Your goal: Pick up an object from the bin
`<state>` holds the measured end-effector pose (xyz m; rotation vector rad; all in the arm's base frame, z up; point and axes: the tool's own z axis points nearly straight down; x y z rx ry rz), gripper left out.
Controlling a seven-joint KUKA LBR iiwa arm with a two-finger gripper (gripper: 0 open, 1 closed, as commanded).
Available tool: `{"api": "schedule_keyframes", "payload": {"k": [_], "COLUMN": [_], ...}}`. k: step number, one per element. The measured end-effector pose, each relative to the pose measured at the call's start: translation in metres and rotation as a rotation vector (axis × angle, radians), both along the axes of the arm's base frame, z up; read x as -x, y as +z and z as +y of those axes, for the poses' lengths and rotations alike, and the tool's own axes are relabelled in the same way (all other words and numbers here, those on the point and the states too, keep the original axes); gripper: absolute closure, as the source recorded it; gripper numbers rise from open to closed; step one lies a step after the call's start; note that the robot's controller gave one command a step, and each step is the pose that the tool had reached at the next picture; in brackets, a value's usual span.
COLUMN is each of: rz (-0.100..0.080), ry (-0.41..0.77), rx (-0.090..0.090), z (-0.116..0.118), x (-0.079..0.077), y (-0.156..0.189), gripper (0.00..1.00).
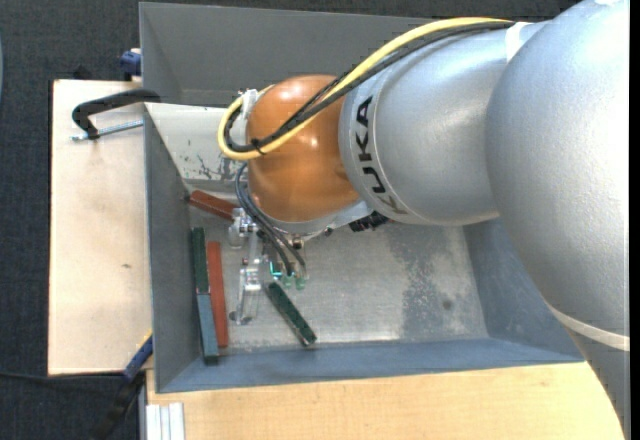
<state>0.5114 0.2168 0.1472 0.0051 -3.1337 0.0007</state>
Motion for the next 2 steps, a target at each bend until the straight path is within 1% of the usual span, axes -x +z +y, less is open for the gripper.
{"api": "schedule_keyframes", "payload": {"k": [1, 2], "rz": [-0.008, -0.011], "ry": [-0.003, -0.012], "rx": [-0.002, -0.004], "z": [-0.001, -0.036], "x": [-0.002, -0.019], "y": [0.004, -0.030], "gripper": [0.00, 0.00]}}
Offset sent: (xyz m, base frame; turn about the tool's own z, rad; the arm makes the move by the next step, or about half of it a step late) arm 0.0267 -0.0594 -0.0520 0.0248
